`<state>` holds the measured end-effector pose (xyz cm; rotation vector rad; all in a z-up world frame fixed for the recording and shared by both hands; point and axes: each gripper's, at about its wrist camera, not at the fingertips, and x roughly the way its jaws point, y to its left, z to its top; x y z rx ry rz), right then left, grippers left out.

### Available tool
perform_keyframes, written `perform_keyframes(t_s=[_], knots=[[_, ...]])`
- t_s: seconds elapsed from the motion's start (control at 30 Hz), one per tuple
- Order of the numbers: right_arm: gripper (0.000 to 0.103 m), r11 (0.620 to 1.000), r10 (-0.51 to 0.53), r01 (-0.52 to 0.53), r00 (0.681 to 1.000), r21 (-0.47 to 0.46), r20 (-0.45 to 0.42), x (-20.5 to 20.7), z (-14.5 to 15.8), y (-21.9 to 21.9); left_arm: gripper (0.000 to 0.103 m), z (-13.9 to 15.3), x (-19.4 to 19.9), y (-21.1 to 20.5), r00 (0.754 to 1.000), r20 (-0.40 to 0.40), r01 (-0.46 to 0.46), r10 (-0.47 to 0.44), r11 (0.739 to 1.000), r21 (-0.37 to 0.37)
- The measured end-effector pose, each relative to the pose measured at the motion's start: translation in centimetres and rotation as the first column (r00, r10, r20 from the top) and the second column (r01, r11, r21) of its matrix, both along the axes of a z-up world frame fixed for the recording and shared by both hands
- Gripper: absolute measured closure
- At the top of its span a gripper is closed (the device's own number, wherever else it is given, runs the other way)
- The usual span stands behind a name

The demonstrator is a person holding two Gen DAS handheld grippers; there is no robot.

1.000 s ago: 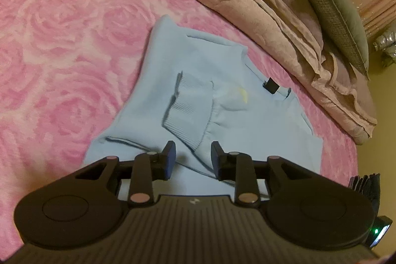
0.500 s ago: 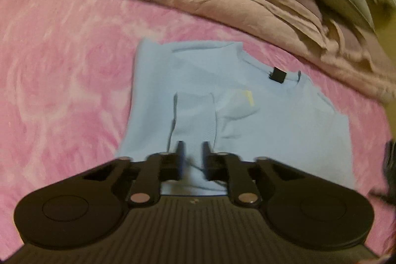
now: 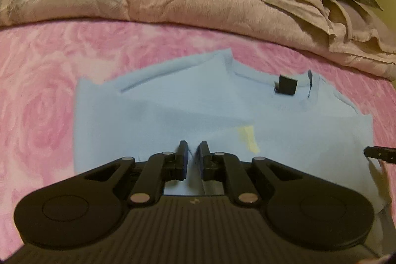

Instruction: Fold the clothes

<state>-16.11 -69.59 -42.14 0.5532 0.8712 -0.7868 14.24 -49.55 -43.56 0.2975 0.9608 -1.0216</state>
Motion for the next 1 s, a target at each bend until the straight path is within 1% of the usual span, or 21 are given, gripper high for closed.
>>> perform_keyframes(t_s=[0.03,0.13,0.23,0.3,0.33,0.37,0.4,0.5,0.53,0.6,0.63,0.67,0.7,0.73,0.77,0.8,0.83,0.87,0.93,0.97,1.0], knots=[[0.053,1.000,-0.013,0.013,1.000,-0.016,-0.003,0.0,0.7,-0.2,0.095,0.3,0.3,0.0,1.000,-0.006,0.003,-0.003,1.000,-0.006],[0.053,0.997,-0.027,0.029,0.999,-0.068,0.039,-0.2,2.7,-1.3,0.095,0.9,1.2,0.7,1.000,-0.029,-0.007,0.007,1.000,-0.013],[0.053,0.996,-0.051,0.053,0.998,-0.070,0.025,0.5,2.1,-3.6,0.095,1.0,1.8,1.6,0.997,-0.071,-0.034,0.033,0.999,-0.020],[0.053,0.997,-0.062,0.063,0.998,-0.049,0.006,1.2,1.1,-4.8,0.095,0.8,2.1,2.0,0.994,-0.098,-0.047,0.045,0.999,-0.025],[0.054,0.997,-0.073,0.073,0.997,-0.030,-0.018,1.5,0.3,-5.3,0.095,0.8,2.1,2.0,0.994,-0.104,-0.049,0.046,0.998,-0.027],[0.074,0.997,-0.082,0.082,0.996,-0.012,-0.016,1.3,-0.2,-5.6,0.095,0.7,2.1,2.0,0.994,-0.103,-0.046,0.043,0.999,-0.029],[0.097,0.996,-0.090,0.090,0.996,0.001,0.013,0.6,-0.3,-5.7,0.095,0.7,2.1,1.9,0.994,-0.102,-0.042,0.039,0.999,-0.031],[0.097,0.990,-0.139,0.136,0.987,0.044,0.080,-1.4,-0.7,-6.1,0.095,0.7,1.9,1.7,0.995,-0.097,-0.024,0.019,0.999,-0.045],[0.097,0.983,-0.177,0.170,0.979,0.076,0.103,-2.2,-1.0,-6.4,0.095,0.7,1.7,1.5,0.996,-0.089,-0.018,0.014,0.999,-0.044],[0.097,0.959,-0.260,0.236,0.953,0.159,0.157,-3.4,-1.5,-7.1,0.095,1.1,1.3,1.3,0.998,-0.060,-0.009,0.006,0.999,-0.046],[0.097,0.950,-0.284,0.254,0.945,0.180,0.166,-3.6,-1.5,-7.3,0.095,1.4,1.0,1.3,0.999,-0.046,-0.005,0.002,0.999,-0.052],[0.094,0.950,-0.287,0.262,0.946,0.169,0.147,-3.3,-1.2,-7.2,0.095,1.8,0.8,1.4,0.999,-0.035,0.001,-0.003,0.998,-0.063],[0.086,0.954,-0.284,0.269,0.953,0.133,0.109,-2.7,-0.5,-6.9,0.095,2.2,0.4,1.5,1.000,-0.018,0.013,-0.014,0.997,-0.073],[0.078,0.962,-0.267,0.262,0.961,0.070,0.075,-2.0,0.5,-6.2,0.095,2.5,0.0,1.5,0.999,0.002,0.032,-0.032,0.997,-0.076],[0.067,0.970,-0.241,0.241,0.969,-0.003,0.054,-1.3,1.4,-5.4,0.095,2.7,-0.5,1.4,0.998,0.020,0.060,-0.058,0.996,-0.073],[0.067,0.973,-0.216,0.217,0.976,-0.076,0.031,-0.7,2.4,-4.5,0.095,2.7,-1.0,1.2,0.995,0.036,0.095,-0.093,0.993,-0.064],[0.067,0.975,-0.179,0.180,0.984,-0.128,0.018,0.0,3.2,-3.6,0.095,2.5,-1.5,1.0,0.991,0.046,0.129,-0.126,0.991,-0.048],[0.067,0.983,-0.118,0.120,0.993,-0.139,0.022,0.7,3.5,-2.7,0.095,2.0,-1.9,0.7,0.987,0.048,0.154,-0.153,0.988,-0.022],[0.067,0.993,0.018,-0.015,1.000,-0.116,0.025,1.9,3.3,-1.2,0.095,0.6,-2.3,0.0,0.984,0.048,0.171,-0.172,0.985,0.027],[0.067,0.993,0.054,-0.054,0.999,-0.105,-0.006,2.2,2.5,-0.8,0.095,-0.1,-2.4,-0.2,0.984,0.062,0.167,-0.169,0.985,0.039],[0.067,0.993,0.065,-0.070,0.997,-0.094,-0.051,2.2,1.4,-0.6,0.098,-0.3,-2.4,-0.4,0.984,0.076,0.158,-0.161,0.986,0.042]])
